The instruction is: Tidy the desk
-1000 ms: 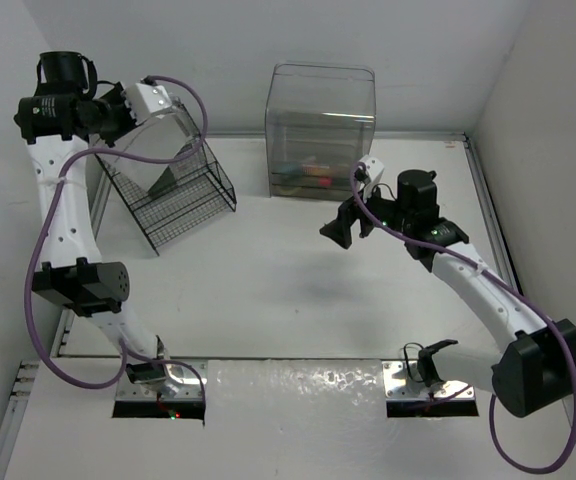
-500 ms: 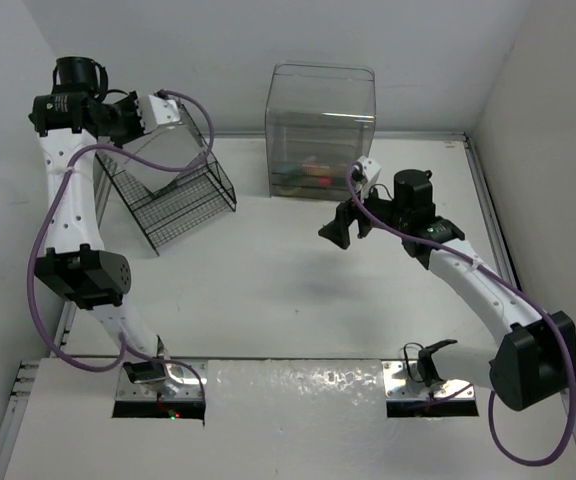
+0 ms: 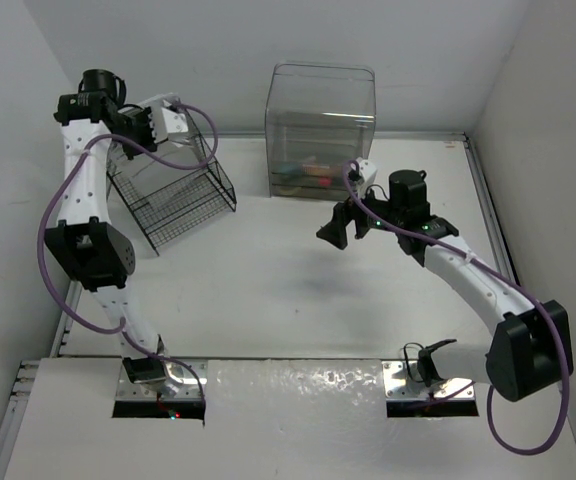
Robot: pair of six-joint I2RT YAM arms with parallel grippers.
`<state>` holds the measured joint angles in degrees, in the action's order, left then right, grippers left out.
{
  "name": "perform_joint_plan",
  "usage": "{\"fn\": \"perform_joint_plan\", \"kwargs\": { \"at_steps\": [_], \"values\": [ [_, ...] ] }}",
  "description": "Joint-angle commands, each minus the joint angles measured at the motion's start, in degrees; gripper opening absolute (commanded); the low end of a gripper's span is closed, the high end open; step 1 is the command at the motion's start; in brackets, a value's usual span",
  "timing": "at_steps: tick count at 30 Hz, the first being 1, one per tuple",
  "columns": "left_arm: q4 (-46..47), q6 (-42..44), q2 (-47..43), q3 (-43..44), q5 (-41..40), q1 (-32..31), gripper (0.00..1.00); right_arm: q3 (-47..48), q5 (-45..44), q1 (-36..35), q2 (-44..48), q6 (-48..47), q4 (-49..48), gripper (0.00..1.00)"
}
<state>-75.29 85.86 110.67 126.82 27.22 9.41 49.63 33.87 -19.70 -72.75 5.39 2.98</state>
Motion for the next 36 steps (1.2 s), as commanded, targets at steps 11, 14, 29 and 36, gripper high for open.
{"fn": "perform_joint_plan", "kwargs": {
  "at_steps": [11,14,29,36],
  "values": [
    [16.9,-8.6,0.7,-3.7,-0.8,-1.0,0.12,0.0,2.1,-0.4,-2.3,1.0,-2.4,0.99],
    [27.1,-15.1,-2.5,-9.7,-4.3,-1.0,0.42,-0.2,2.3,-0.4,-2.6,0.9,-2.4,0.99],
    [49.4,-32.0,-6.5,-13.5,-12.9,0.4,0.7,-0.1,3.1,-0.3,-2.7,-0.4,0.4,0.99],
    [47.8,-31.2,-4.8,-13.8,-17.2,0.4,0.71,-0.4,3.1,-0.4,-2.1,-0.7,0.6,0.99]
  ]
}}
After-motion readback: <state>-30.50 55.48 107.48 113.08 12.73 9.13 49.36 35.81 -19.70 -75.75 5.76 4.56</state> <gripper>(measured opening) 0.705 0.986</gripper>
